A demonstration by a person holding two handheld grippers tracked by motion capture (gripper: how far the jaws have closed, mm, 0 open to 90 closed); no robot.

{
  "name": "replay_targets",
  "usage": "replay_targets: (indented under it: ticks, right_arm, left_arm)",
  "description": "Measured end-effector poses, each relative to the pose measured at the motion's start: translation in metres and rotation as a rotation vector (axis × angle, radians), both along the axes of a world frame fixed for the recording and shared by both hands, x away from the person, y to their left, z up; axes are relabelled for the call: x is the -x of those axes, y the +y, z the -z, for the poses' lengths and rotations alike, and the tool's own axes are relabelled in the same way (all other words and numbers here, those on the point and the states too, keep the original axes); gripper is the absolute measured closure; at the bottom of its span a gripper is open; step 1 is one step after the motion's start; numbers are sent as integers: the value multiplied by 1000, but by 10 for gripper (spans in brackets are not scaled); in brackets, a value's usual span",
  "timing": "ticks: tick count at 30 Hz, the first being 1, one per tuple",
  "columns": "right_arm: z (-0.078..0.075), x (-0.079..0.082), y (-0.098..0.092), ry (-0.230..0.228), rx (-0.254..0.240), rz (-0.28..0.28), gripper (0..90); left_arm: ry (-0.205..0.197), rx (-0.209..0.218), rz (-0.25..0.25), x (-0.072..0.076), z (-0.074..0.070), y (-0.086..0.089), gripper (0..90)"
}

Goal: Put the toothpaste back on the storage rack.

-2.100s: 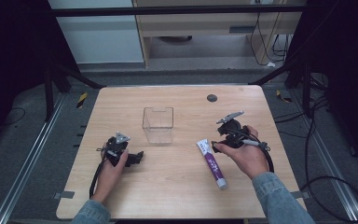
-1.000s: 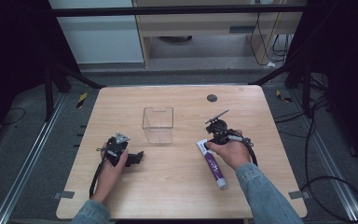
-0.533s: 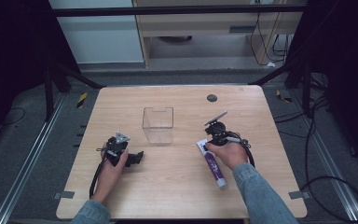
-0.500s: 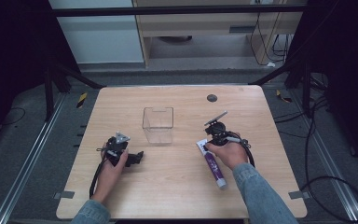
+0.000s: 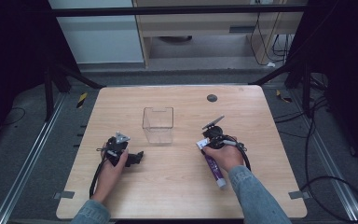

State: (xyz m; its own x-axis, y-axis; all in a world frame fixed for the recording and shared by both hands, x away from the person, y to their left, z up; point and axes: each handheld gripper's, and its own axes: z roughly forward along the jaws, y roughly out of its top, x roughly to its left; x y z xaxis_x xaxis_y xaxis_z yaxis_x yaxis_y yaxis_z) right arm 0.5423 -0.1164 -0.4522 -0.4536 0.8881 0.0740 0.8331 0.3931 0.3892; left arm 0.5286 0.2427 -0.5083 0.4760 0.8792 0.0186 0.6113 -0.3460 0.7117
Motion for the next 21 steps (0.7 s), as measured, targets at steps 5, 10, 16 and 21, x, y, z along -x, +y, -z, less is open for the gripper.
replay_targets:
  ticks: [5, 10, 16, 21]
  right_arm:
    - [5, 0, 3, 6, 4, -4, 519]
    - [10, 0, 4, 8, 13, -4, 513]
    - [14, -1, 5, 15, 23, 0, 508]
    - [15, -1, 6, 21, 36, 5, 510]
  left_arm:
    - [0, 0, 0, 0, 0, 0, 0]
    - [0, 0, 0, 0, 0, 0, 0]
    - [0, 0, 0, 0, 0, 0, 0]
    - [0, 0, 0, 0, 0, 0, 0]
